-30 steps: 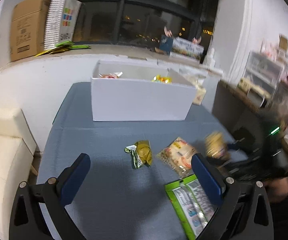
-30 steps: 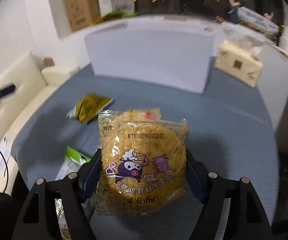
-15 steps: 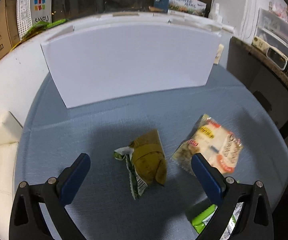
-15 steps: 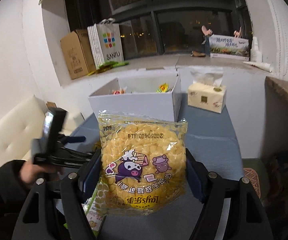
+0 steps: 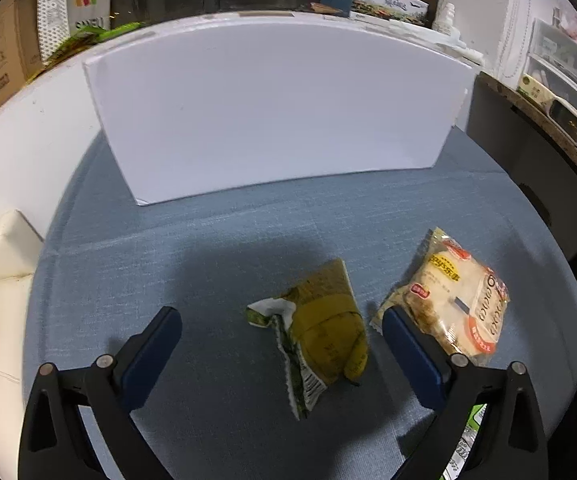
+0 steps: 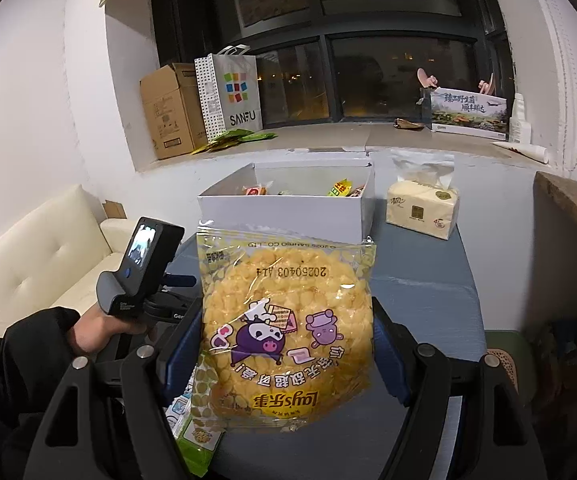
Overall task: Organize snacks
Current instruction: 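Grasp the yellow chip bag with the left tool while the right tool holds the corn bag, then carry both bags over the white box and release them inside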
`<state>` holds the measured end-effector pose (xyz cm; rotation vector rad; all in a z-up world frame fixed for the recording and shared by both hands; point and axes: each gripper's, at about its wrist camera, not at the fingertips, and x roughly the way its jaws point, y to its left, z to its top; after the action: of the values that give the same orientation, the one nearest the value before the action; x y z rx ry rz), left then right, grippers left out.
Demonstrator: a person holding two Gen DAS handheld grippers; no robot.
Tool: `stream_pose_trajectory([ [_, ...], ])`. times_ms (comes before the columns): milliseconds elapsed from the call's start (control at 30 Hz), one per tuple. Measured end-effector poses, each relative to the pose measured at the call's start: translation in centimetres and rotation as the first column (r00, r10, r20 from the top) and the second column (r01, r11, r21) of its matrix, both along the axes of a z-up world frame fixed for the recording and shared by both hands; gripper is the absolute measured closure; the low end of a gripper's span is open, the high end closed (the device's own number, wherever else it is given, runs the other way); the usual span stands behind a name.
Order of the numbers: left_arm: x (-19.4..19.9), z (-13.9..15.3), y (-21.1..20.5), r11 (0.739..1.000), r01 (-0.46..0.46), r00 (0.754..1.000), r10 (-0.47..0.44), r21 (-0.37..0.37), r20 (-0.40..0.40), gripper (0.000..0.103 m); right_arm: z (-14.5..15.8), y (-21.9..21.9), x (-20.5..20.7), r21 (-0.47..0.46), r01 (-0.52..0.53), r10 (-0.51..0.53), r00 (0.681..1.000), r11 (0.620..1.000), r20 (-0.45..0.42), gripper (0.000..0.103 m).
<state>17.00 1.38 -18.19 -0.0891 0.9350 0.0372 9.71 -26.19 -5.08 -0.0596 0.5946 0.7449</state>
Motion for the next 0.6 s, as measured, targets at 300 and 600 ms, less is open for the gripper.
stream_pose_trajectory([
  [300,-2.3,2.8,-1.0,0.997,0.062,0.99,-0.068,0.049,0.12,0.058,-0.1,0.0,0.2,0.002,-0.002,0.002,1.0,1.0,-0.01,0.024],
  [600,-10.3,12.0,-1.0,0.994,0.086,0.921,-0.053,-0.068,0.386,0.058,-0.3,0.2,0.7,0.002,-0.003,0.003,1.0,1.0,-0.018,0.024],
])
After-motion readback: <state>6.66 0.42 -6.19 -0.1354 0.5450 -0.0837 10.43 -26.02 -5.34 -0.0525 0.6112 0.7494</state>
